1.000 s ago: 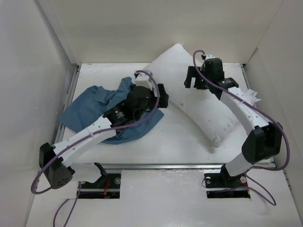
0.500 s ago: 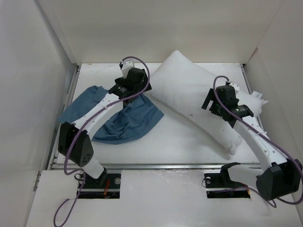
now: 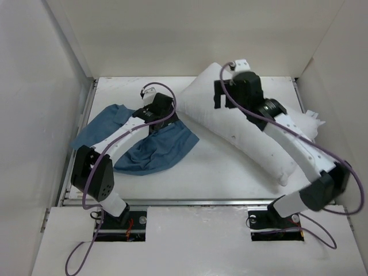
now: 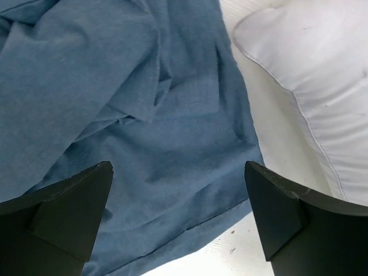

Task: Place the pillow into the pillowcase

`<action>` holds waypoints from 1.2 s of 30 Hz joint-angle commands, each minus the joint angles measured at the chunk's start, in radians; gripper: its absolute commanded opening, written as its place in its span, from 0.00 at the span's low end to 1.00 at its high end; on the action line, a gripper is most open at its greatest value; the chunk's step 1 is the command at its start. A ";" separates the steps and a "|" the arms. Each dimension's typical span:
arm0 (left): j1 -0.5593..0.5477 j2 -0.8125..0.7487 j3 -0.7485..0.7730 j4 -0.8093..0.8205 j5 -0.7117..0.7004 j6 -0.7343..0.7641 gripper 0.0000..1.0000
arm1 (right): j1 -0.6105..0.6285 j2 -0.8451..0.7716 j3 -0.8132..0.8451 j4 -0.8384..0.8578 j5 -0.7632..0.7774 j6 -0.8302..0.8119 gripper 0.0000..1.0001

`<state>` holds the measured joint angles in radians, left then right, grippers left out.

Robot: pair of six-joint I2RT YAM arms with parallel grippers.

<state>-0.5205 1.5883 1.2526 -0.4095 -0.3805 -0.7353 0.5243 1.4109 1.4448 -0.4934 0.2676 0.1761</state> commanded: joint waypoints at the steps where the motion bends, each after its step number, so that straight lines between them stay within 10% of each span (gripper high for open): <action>1: 0.020 -0.088 -0.007 -0.048 -0.066 -0.075 1.00 | 0.043 0.218 0.263 0.040 0.024 -0.159 1.00; 13: 0.137 -0.160 -0.058 -0.018 0.015 -0.001 1.00 | 0.029 0.991 0.911 -0.105 0.120 -0.175 0.98; 17: 0.146 -0.117 -0.033 -0.018 0.025 0.022 1.00 | 0.011 1.019 0.837 -0.091 0.110 -0.119 0.52; 21: 0.146 -0.076 -0.012 -0.018 0.077 0.034 1.00 | -0.021 0.895 0.746 -0.050 0.125 -0.075 0.00; 30: 0.037 0.120 0.125 -0.017 0.059 0.024 1.00 | -0.141 0.280 0.228 0.207 -0.139 -0.013 0.00; 36: 0.059 0.314 0.254 -0.092 0.058 -0.027 0.88 | -0.150 0.180 0.134 0.207 -0.156 -0.004 0.00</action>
<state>-0.4831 1.8599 1.4517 -0.4408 -0.2962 -0.7334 0.3588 1.6268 1.5974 -0.3672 0.1570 0.1398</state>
